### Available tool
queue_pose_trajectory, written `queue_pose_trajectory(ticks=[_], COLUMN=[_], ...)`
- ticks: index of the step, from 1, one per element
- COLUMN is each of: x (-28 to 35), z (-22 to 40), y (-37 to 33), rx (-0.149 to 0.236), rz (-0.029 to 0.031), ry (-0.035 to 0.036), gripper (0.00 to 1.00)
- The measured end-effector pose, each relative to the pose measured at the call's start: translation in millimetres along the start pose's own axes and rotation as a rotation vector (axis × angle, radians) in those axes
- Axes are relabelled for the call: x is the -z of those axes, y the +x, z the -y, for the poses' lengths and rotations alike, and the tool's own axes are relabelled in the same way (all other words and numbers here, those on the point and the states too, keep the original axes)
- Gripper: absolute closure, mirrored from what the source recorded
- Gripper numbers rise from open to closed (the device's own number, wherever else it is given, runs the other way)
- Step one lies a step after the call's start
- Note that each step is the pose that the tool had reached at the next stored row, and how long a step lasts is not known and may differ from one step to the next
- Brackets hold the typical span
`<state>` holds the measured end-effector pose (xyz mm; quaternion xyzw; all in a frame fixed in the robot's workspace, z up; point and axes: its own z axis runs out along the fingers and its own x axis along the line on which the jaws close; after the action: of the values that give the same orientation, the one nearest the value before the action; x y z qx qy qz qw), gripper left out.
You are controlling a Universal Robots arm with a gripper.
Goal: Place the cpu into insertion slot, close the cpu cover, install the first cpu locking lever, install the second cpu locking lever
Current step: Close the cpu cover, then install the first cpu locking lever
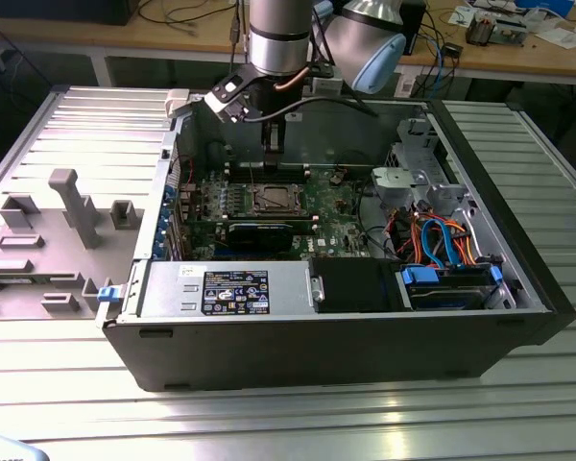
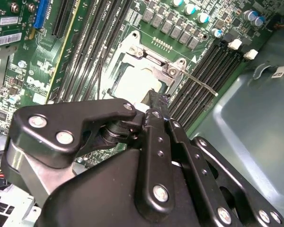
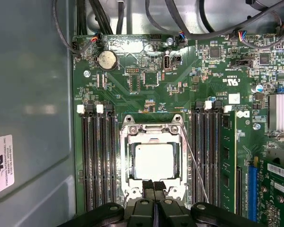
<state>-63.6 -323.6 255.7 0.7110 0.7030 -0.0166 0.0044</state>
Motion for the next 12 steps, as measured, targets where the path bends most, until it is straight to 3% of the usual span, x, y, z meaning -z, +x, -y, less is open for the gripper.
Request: queue_pose_trajectory(ticks=[7, 12], x=[0.1, 0.1], z=[0.0, 0.0], y=[0.0, 0.0], rx=[0.0, 0.023], rz=[-0.0002, 0.0003], ry=[0.0002, -0.0005], gripper=[0.89, 0.89])
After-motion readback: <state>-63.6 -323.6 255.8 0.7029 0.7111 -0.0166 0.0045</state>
